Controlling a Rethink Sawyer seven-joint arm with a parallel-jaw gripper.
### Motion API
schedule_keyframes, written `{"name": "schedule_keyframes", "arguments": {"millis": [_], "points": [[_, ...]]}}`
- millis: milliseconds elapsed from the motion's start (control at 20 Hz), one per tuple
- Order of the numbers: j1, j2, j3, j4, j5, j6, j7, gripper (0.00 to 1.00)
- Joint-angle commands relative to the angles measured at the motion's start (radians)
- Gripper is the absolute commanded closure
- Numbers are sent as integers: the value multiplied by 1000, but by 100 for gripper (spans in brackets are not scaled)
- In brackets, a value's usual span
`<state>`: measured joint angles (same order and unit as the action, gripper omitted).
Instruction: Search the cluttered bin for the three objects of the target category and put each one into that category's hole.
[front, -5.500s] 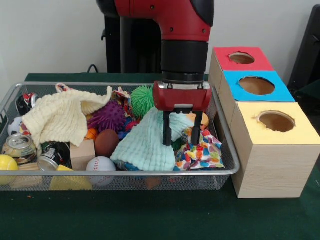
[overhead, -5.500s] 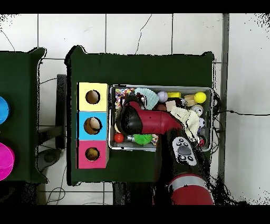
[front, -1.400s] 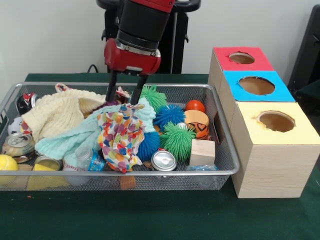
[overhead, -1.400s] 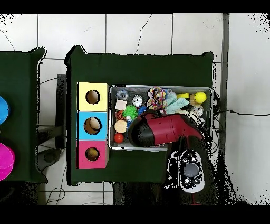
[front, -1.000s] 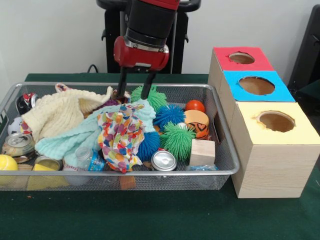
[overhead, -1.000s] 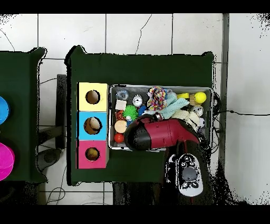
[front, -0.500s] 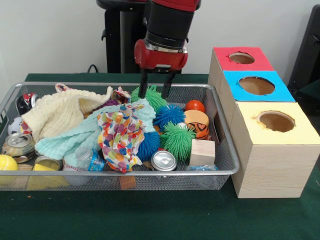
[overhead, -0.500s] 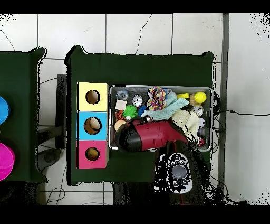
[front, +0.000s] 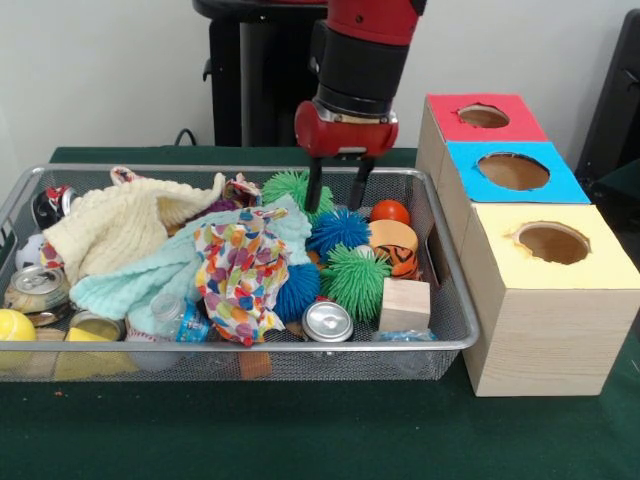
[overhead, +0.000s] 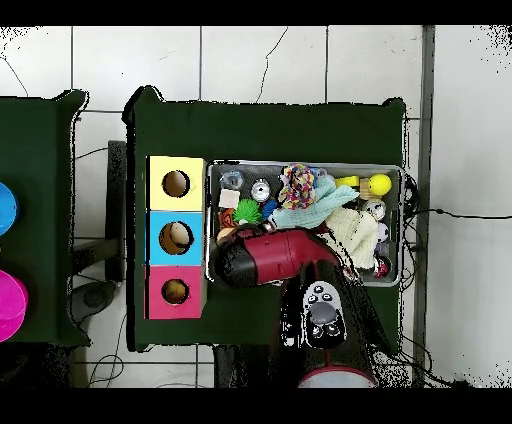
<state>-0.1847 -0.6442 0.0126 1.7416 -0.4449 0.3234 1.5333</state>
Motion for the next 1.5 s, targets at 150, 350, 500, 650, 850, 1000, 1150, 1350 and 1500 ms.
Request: {"name": "schedule_keyframes", "arguments": {"millis": [150, 350, 500, 650, 850, 1000, 1150, 1350, 1500], "points": [[52, 99, 37, -1, 63, -84, 213, 0], [64, 90, 43, -18, 98, -56, 202, 0], [76, 91, 39, -33, 116, -41, 196, 0], [86, 113, 26, -39, 126, -71, 201, 0], [90, 159, 9, -53, 114, -154, 201, 0], [97, 183, -6, -60, 108, -201, 202, 0], [95, 224, -10, -66, 113, -262, 209, 0], [110, 264, -33, -74, 128, -318, 216, 0], [112, 275, -40, -72, 142, -337, 208, 0]]}}
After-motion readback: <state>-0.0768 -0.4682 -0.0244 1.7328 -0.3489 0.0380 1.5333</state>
